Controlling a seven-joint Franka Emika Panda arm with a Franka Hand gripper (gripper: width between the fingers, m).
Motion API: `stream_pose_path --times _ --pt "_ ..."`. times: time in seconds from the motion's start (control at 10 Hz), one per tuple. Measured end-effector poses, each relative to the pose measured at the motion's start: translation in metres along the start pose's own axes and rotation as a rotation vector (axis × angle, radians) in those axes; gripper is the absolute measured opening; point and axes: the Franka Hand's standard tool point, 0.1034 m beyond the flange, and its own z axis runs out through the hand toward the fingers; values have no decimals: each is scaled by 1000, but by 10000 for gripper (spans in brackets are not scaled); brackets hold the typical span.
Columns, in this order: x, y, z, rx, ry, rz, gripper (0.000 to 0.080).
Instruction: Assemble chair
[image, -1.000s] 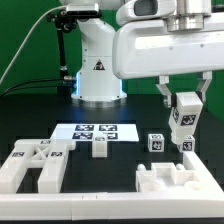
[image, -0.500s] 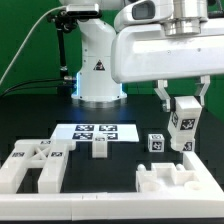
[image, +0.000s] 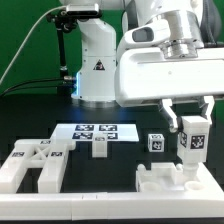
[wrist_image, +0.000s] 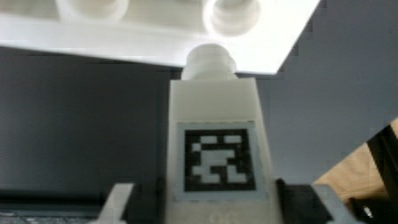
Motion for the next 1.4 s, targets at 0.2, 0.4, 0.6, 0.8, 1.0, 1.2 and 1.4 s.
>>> stream_pose_path --times 0.2,0.4,0.6,0.8,1.0,1.2,1.4 --pt "-9 -9 7 6 -15 3 285" --pt "-15 -19 11 14 -29 -3 285" --pt "-17 -19 13 13 -32 0 285" --pt "-17 -13 13 7 -31 -4 285" --pt "-17 -8 14 2 -32 -3 285" --pt "-15 -8 16 2 -27 -3 285" --pt "-17 -8 20 2 -32 -3 285"
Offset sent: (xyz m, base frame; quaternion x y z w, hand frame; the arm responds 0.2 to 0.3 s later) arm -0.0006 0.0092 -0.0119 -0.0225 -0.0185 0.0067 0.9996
